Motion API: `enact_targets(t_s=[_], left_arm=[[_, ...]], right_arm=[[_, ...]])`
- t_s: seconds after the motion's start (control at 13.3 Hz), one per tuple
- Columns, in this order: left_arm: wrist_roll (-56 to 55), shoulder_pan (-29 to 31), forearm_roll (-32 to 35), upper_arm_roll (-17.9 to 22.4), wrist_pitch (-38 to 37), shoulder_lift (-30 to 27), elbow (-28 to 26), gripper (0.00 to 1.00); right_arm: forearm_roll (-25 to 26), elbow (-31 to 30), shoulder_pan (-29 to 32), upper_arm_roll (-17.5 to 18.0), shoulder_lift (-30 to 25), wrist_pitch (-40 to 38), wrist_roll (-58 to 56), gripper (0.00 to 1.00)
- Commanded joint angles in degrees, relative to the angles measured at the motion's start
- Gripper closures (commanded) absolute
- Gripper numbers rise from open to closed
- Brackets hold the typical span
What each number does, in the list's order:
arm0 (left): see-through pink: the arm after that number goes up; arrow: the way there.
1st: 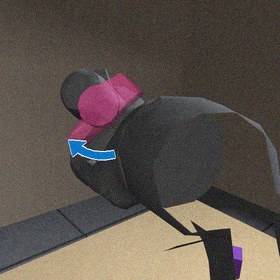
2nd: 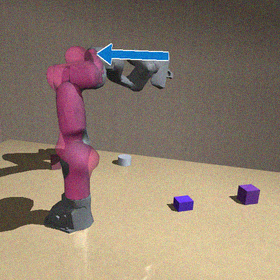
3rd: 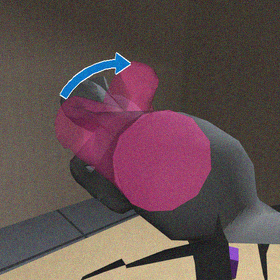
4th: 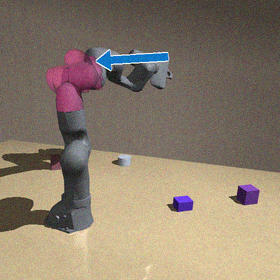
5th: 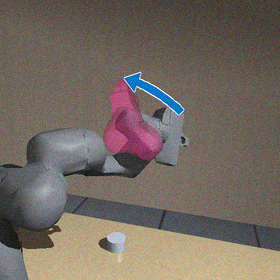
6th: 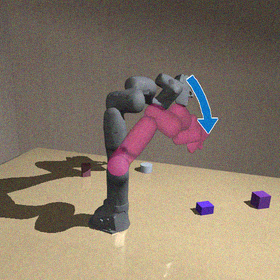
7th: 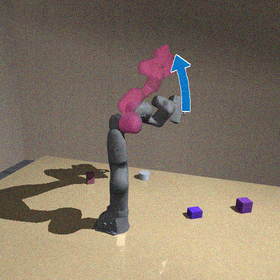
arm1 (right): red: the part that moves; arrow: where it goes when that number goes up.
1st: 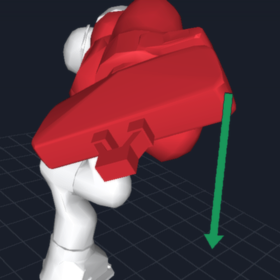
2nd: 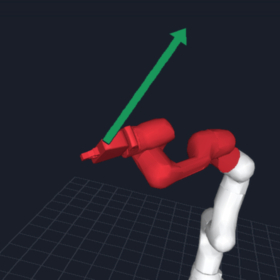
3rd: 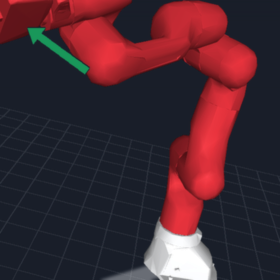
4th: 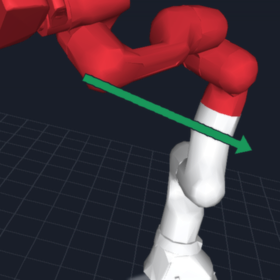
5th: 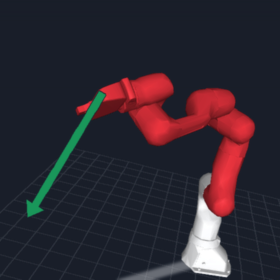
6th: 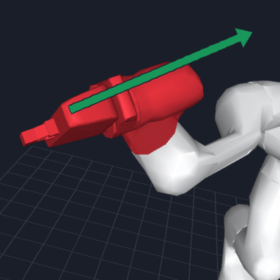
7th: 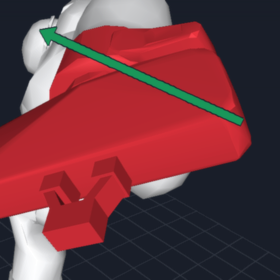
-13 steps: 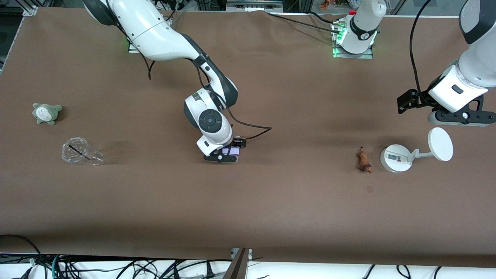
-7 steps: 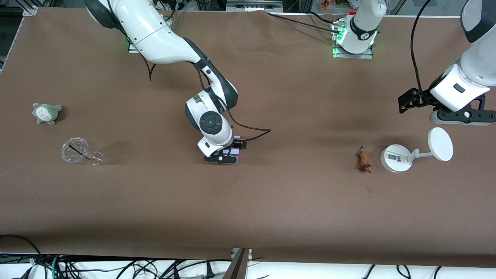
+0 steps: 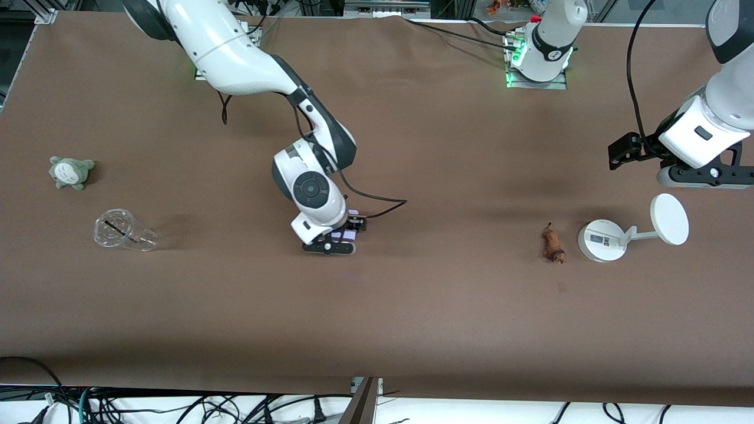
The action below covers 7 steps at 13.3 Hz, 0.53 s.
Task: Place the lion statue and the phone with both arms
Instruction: 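Grasp the silver phone with the right gripper and lift it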
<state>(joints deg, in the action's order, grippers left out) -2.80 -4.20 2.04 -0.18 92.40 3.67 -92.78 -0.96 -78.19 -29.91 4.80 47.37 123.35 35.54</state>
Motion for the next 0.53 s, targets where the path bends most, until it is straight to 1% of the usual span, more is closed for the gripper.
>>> enact_targets(t_s=[0.0,0.23,0.3,0.45], left_arm=[[0.7,0.2,-0.7,-0.2,-1.8,0.5,1.7,0.00],[0.3,-0.8,-0.6,-0.6,-1.8,2.8,1.8,0.00],[0.4,-0.7,-0.7,-0.5,-1.5,2.8,1.9,0.00],[0.6,0.0,-1.2,-0.4,-2.0,2.7,3.0,0.00]], right_arm=[[-0.2,-1.0,4.0,0.5,-8.1,-10.9,-5.3,0.76],[-0.2,-1.2,8.1,0.2,-15.4,-20.9,-9.2,0.76],[-0.2,-1.3,9.1,-0.8,-17.8,-23.6,-11.4,0.76],[-0.3,-2.0,9.3,-5.1,-21.9,-28.4,-17.9,0.76]])
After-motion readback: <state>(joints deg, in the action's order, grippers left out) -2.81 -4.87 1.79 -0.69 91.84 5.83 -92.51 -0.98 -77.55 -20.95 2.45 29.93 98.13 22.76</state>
